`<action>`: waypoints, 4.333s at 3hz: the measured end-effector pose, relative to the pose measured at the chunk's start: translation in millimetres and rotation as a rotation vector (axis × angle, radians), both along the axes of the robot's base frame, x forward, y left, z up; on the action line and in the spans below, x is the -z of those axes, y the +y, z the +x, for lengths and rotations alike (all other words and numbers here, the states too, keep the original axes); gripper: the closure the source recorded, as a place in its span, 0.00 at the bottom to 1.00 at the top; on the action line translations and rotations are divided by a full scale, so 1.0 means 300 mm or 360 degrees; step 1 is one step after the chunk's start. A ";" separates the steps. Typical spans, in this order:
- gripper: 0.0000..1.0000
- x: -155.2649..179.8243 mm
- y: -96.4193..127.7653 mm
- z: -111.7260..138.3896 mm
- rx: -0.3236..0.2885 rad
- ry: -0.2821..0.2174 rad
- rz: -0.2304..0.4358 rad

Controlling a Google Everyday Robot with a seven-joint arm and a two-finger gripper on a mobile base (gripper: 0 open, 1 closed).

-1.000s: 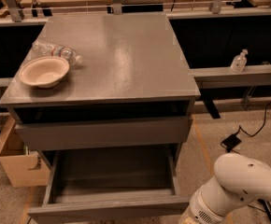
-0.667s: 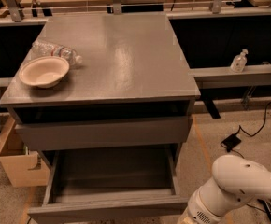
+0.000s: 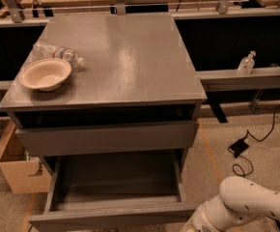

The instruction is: Close middle drawer

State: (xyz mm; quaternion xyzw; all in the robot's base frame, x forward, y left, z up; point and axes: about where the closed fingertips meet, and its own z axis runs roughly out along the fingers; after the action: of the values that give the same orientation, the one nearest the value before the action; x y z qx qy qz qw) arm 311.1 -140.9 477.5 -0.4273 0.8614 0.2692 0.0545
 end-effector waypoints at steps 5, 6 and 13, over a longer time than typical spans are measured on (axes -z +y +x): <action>1.00 0.256 0.213 0.147 -0.0200 -0.0199 0.0183; 1.00 0.253 0.286 0.232 -0.0239 -0.0300 0.0230; 1.00 0.135 0.584 0.752 -0.0561 -0.1157 0.0151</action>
Offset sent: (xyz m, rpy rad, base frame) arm 0.0287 0.0200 -0.0860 0.1128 -0.0601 0.0440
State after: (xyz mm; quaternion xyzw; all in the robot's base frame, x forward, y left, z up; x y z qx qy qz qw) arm 536.7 34.3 437.0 -0.6327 0.6863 0.1452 0.3281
